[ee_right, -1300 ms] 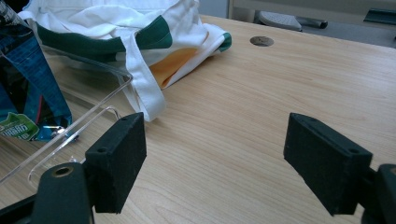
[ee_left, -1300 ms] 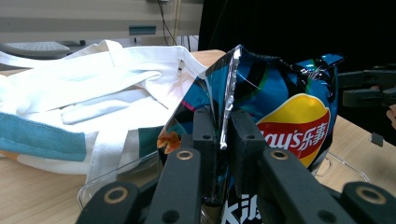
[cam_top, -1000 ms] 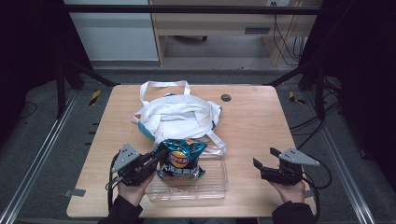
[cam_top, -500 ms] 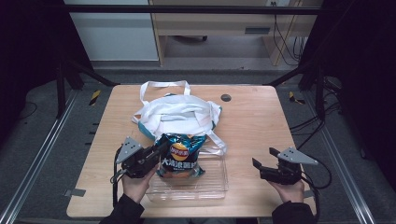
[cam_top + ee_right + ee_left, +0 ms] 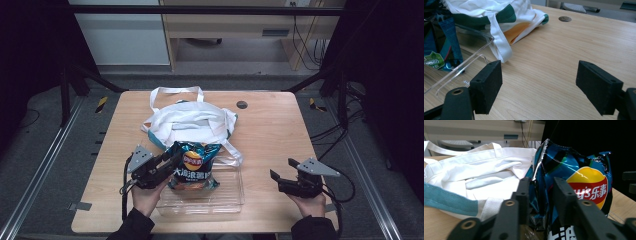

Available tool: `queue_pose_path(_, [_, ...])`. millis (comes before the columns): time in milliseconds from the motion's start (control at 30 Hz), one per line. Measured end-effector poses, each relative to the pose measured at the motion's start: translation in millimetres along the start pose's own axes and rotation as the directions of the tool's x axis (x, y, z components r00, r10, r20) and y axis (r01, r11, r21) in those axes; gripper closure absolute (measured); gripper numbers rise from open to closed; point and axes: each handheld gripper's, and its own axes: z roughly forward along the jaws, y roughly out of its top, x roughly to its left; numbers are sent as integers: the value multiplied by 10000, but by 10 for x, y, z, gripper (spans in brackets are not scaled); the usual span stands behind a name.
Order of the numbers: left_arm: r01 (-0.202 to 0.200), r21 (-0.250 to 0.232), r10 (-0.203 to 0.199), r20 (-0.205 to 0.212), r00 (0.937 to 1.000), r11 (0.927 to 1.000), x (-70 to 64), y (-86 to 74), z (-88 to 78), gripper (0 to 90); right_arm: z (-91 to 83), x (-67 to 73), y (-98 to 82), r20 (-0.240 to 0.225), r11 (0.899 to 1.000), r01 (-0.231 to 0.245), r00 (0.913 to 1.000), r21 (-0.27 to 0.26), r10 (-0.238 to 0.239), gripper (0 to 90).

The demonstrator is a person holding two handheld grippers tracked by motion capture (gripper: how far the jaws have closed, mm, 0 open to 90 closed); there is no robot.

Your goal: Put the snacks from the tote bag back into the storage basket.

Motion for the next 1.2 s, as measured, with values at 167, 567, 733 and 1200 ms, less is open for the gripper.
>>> queue_pose_path(167, [-19,32,19,80,10000,10000,6,1,-13,567,-2,-10,-4,3,10000,-46,10000,37,46,213])
queue_pose_path(567, [-226,191,225,54,9997,9996,-41,17,-85,390,-27,-14,-1,20,10000,-56,10000,-78,56,213])
queue_pose_path(733, [-272,164,270,100,9996,9995,-54,32,-145,354,-25,-17,-1,21,9999,-88,10000,-65,88,213])
queue_pose_path(1200, [-919,270,922,-107,9957,9954,-31,-19,-312,282,-48,-22,-2,23,9997,-146,9999,-173,147,211])
